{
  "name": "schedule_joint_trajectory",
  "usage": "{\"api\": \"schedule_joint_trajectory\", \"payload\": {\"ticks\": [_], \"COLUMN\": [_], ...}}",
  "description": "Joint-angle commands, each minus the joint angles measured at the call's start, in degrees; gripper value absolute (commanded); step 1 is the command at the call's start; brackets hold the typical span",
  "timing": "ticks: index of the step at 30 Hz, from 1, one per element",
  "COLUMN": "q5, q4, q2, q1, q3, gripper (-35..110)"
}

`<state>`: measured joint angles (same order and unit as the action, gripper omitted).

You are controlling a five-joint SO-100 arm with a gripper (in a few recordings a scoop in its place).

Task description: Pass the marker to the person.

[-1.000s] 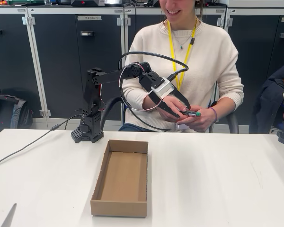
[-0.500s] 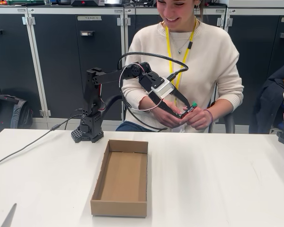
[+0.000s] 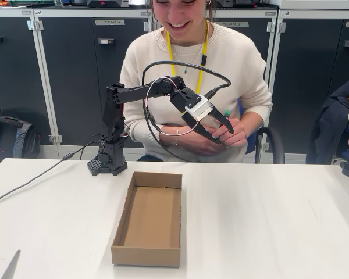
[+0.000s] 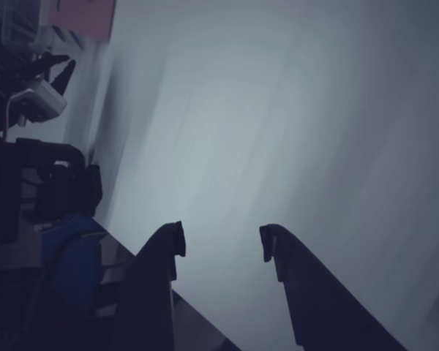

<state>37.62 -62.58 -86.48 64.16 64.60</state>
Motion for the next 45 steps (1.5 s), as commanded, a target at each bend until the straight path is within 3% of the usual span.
{"api": "schedule_joint_trajectory", "payload": {"ticks": [1,45], "q5": [-0.1,0.0], "q4": [1.1,2.0], "q2": [-5.0,-5.9], "q1": [-0.3,-1.1], "q3": [0.0,1.8], "gripper": [23,23]}}
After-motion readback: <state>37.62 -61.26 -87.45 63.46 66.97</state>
